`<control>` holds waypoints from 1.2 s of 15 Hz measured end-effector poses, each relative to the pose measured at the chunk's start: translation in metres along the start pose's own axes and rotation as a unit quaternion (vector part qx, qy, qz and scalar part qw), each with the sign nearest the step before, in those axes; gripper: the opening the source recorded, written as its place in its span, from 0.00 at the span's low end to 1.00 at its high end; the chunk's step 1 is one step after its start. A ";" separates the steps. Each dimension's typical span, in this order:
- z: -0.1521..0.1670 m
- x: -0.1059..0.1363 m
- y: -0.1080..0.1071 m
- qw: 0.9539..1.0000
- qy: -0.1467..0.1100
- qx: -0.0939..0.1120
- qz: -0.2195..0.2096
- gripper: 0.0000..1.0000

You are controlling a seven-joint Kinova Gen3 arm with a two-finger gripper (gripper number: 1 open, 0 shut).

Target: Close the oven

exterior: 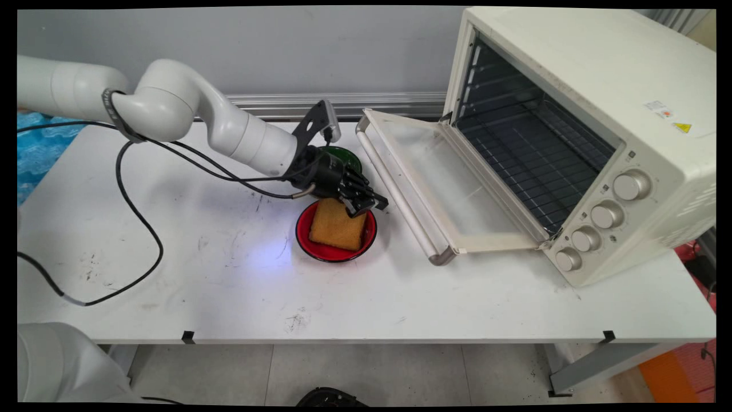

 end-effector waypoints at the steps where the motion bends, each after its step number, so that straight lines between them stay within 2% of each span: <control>1: 0.001 0.000 0.000 1.000 0.000 0.000 0.000 0.00; 10: 0.018 -0.001 -0.001 1.000 0.005 0.002 0.001 0.00; 18: 0.027 0.004 -0.008 1.000 0.010 0.012 -0.007 0.00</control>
